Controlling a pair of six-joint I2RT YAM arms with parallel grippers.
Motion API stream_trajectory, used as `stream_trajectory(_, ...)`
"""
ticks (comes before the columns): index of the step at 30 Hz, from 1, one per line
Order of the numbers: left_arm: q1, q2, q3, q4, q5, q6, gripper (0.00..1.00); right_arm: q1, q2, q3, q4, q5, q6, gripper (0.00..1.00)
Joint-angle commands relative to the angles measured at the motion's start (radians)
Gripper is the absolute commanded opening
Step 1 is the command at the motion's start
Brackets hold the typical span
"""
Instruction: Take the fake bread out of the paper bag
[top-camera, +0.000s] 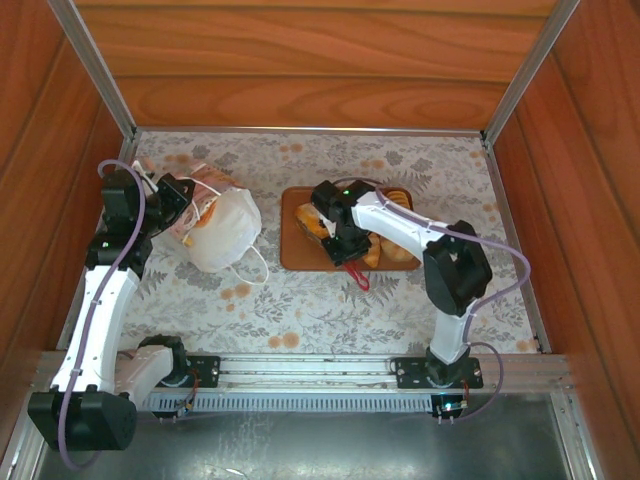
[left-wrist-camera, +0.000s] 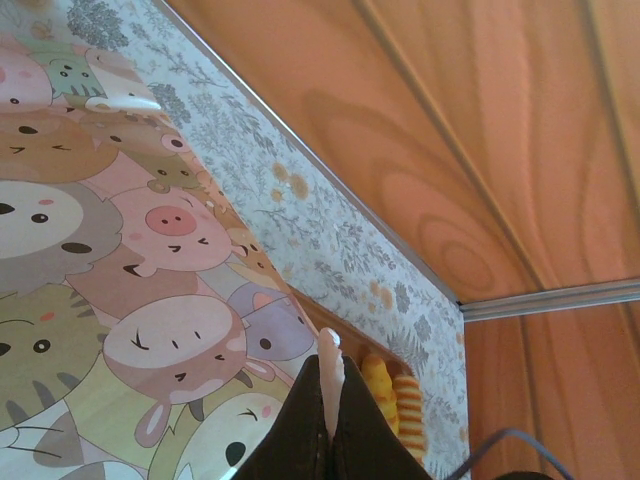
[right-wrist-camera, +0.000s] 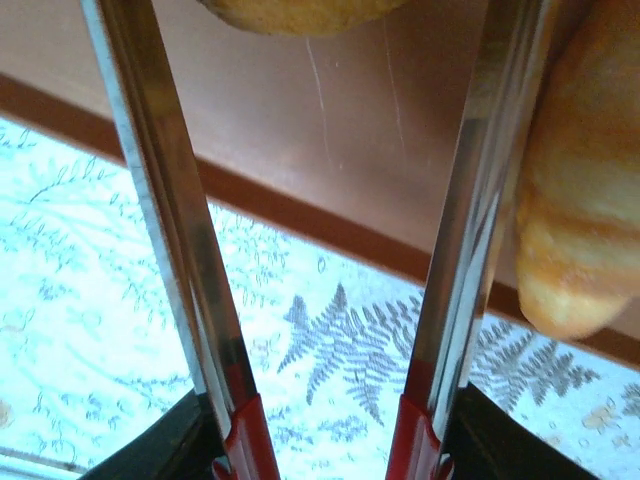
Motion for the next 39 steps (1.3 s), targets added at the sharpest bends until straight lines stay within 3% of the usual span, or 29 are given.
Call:
stream_trajectory(1, 0.007, -0.013, -0.003, -0.001, 0.001, 0.003, 0.00, -0.010, -0.028, 0.004, -0.072, 0.008, 0.001, 0.46)
stream_trajectory(8, 0.008, -0.011, -0.004, -0.001, 0.002, 0.002, 0.00, -0.047, -0.050, 0.042, -0.059, 0.059, -0.008, 0.45)
stream_trajectory(20, 0.009, 0.003, -0.002, 0.002, 0.008, -0.001, 0.00, -0.098, 0.082, 0.144, -0.072, 0.098, -0.014, 0.49)
stream_trajectory(32, 0.009, 0.009, 0.000, 0.003, 0.006, -0.001, 0.00, -0.102, 0.061, 0.159, -0.064, 0.121, -0.027, 0.55)
stream_trajectory(39, 0.008, 0.011, 0.002, 0.004, 0.009, -0.003, 0.00, -0.101, 0.026, 0.148, -0.062, 0.136, -0.020, 0.53)
